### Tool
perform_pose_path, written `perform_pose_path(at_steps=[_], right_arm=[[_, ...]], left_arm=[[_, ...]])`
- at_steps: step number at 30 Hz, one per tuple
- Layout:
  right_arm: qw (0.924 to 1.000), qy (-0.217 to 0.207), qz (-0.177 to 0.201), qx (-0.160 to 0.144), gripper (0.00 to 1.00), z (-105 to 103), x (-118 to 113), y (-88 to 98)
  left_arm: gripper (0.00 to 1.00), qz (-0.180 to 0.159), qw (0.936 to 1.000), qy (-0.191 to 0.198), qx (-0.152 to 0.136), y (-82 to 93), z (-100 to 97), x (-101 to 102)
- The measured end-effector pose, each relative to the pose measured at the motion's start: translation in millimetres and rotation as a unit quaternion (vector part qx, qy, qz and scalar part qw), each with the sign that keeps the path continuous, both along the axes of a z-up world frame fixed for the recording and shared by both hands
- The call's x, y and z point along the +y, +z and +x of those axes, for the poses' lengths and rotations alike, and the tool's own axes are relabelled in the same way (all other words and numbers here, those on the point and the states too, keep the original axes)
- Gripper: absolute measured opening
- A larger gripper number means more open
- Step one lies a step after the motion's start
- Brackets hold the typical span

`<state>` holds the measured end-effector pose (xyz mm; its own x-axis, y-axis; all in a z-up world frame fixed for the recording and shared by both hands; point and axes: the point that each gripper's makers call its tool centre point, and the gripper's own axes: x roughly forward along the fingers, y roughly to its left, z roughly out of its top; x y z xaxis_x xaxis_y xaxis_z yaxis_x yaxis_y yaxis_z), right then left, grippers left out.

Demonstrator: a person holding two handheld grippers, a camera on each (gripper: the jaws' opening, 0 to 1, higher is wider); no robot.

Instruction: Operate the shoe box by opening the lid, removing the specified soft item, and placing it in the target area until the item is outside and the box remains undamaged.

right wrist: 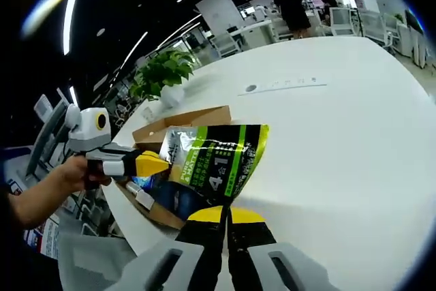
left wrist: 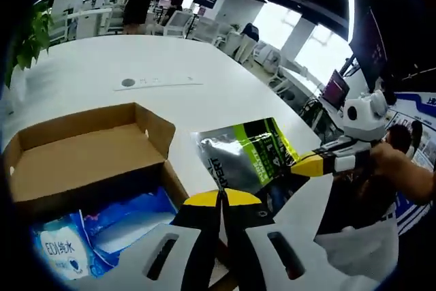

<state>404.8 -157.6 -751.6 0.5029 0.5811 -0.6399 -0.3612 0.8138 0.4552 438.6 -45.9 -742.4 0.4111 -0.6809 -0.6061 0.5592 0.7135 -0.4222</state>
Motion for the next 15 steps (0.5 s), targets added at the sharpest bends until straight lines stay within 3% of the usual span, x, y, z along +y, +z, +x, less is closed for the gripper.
perform_pose_path(at_steps=[15], right_arm=[[0.9996, -0.015, -0.022, 0.009, 0.0, 11.4, -22.1, -15.7]], left_arm=[[0.0, 0.037, 0.9986, -0.036, 0.005, -17.1, 9.5, -23.9]])
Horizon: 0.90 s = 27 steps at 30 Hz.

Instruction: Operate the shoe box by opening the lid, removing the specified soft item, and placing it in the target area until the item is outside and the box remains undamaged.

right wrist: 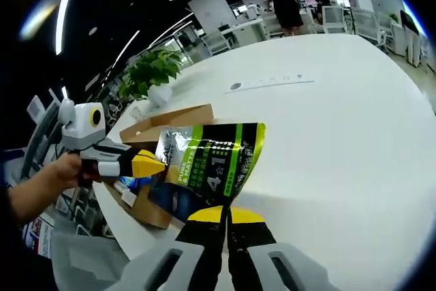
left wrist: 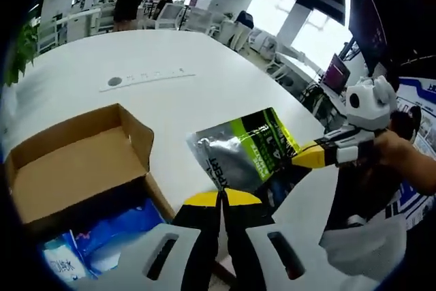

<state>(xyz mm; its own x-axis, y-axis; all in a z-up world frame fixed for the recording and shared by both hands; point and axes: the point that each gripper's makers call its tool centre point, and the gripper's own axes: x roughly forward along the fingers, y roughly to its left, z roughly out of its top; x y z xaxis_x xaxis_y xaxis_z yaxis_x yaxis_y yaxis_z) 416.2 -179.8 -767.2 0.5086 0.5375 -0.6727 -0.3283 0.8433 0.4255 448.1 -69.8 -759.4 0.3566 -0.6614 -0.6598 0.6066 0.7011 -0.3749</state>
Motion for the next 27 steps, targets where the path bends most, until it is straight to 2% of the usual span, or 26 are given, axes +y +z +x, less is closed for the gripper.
perform_pose_path(at_steps=[6, 14, 19, 25, 27], right_arm=[[0.9999, -0.01, -0.003, 0.004, 0.0, 6.9, -6.0, -7.9], [0.9996, -0.016, -0.019, 0.013, 0.0, 13.1, -14.2, -25.3], [0.9994, -0.022, -0.019, 0.02, 0.0, 14.8, -16.2, -34.5], [0.9991, -0.022, -0.031, 0.02, 0.0, 17.3, -19.1, -43.9], [0.999, -0.026, -0.029, 0.02, 0.0, 18.9, -20.6, -45.7]], left_arm=[[0.0, 0.012, 0.9998, -0.012, 0.01, -10.7, 5.3, -4.2], [0.0, 0.047, 0.998, -0.041, 0.005, -24.7, 9.4, -13.8], [0.0, 0.074, 0.9954, -0.06, 0.004, -37.2, 10.5, -15.2], [0.0, 0.1, 0.9916, -0.082, 0.0, -43.3, 10.4, -19.7], [0.0, 0.12, 0.9869, -0.102, -0.035, -41.4, 17.3, -20.5]])
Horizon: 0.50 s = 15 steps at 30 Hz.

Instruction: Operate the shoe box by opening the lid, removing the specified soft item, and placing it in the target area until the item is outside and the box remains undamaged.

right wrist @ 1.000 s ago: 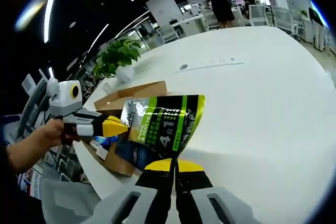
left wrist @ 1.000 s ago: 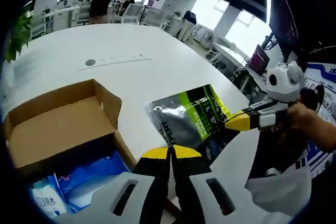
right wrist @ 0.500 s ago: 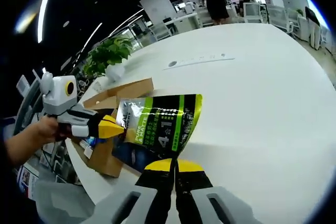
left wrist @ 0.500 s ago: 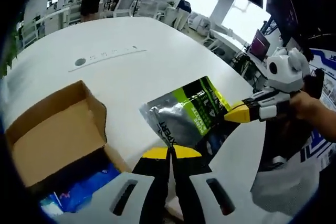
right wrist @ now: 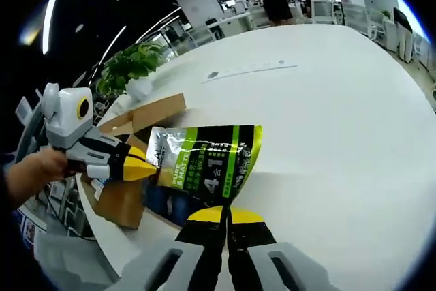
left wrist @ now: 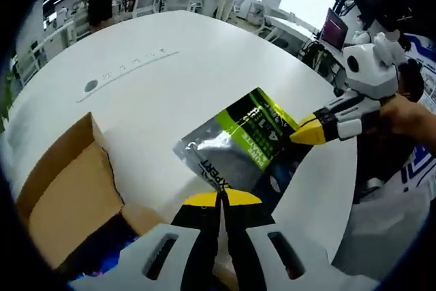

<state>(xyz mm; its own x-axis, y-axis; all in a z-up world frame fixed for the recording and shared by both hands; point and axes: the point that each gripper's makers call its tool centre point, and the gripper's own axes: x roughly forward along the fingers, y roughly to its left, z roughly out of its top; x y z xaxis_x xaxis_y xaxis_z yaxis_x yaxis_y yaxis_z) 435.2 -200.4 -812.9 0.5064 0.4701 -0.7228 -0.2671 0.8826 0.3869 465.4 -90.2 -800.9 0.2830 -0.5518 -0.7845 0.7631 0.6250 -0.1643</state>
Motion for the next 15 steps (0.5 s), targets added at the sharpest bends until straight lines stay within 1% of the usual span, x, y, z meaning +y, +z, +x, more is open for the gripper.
perform_pose_path(at_steps=[1, 5, 7, 15], right_arm=[[1.0, -0.005, 0.007, 0.0, 0.0, 1.5, 0.6, 0.4], [1.0, -0.006, -0.006, -0.001, 0.0, 3.3, -4.0, -3.3], [0.9999, -0.011, -0.005, -0.001, 0.0, 5.4, -7.1, -5.0], [0.9997, -0.022, -0.005, 0.002, 0.0, 10.2, -13.5, -12.8]], left_arm=[[0.0, 0.016, 0.9999, 0.0, -0.006, -1.0, 1.8, 0.8], [0.0, 0.034, 0.9991, -0.025, -0.008, -6.0, -0.6, -6.7], [0.0, 0.044, 0.9982, -0.037, -0.017, -7.2, 0.6, -8.9], [0.0, 0.069, 0.995, -0.069, -0.022, -15.6, 1.8, -15.1]])
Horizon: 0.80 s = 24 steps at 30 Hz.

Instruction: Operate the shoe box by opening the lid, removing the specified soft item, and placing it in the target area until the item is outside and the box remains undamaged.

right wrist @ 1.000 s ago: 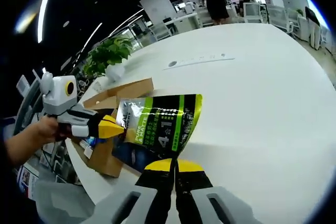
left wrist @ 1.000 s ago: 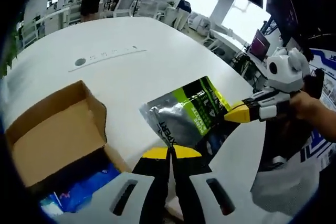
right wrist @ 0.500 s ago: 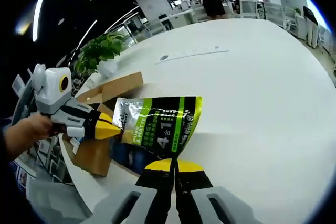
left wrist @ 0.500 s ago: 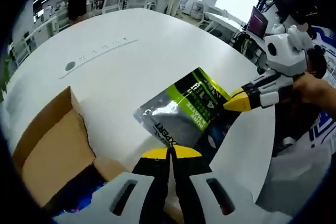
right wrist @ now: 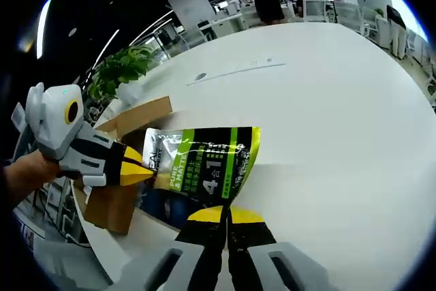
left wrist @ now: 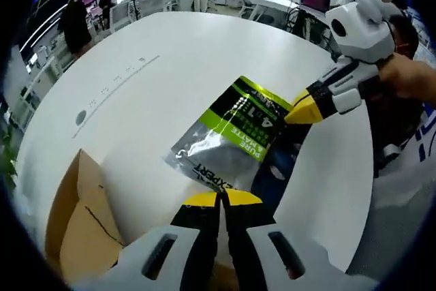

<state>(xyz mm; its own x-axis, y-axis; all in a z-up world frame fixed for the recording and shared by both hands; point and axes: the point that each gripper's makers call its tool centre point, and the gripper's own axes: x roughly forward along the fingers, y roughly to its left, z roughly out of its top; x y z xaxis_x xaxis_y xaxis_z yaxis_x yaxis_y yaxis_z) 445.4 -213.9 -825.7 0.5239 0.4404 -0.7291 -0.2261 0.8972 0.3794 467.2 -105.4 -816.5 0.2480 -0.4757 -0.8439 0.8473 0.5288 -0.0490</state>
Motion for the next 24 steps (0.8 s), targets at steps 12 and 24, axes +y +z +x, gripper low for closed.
perform_pose_path(at_steps=[12, 24], right_arm=[[1.0, 0.0, -0.004, -0.006, 0.0, 5.8, 0.2, -7.1], [0.9999, 0.002, -0.007, -0.013, 0.0, 8.6, 1.5, -16.8]], left_arm=[[0.0, 0.038, 0.9984, -0.042, -0.009, -16.1, 1.9, 1.3], [0.01, 0.058, 0.9969, -0.051, -0.013, -30.4, 2.6, 3.5]])
